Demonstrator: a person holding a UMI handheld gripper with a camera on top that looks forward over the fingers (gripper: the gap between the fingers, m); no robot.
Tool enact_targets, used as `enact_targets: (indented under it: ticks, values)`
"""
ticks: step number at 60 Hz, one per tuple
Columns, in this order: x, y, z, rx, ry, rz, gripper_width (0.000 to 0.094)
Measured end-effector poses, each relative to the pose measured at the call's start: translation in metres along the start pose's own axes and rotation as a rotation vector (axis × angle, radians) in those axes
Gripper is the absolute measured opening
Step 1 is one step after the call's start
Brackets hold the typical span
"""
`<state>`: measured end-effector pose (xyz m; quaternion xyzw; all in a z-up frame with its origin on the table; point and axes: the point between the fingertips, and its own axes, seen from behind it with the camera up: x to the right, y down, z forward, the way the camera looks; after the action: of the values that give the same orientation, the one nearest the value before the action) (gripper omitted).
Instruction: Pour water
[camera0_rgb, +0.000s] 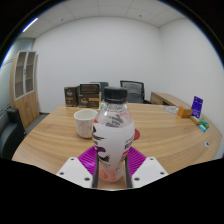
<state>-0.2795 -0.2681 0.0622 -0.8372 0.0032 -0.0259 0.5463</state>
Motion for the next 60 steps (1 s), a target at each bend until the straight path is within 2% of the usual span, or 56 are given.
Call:
enact_targets:
  ticks: [6, 7, 14, 30, 41, 49, 60]
  values:
    - [0.007, -0.002, -0.001, -0.014, 0.026, -0.041, 0.0329]
    - [0.009, -0.005, 0.0, -0.018, 0.031, -0.054, 0.0297]
    - [0.031, -0.034, -0.008, 0.0, 0.082, -0.122, 0.0295]
    - [0.098, -0.149, 0.002, 0.054, 0.335, -0.595, 0.0295]
    - [0.098, -0.212, 0.044, 0.052, 0.485, -1.113, 0.0294]
    - [0.073, -0.218, 0.083, 0.024, 0.511, -1.465, 0.0292]
    - [0.05, -0.199, 0.117, 0.005, 0.543, -1.898, 0.0292]
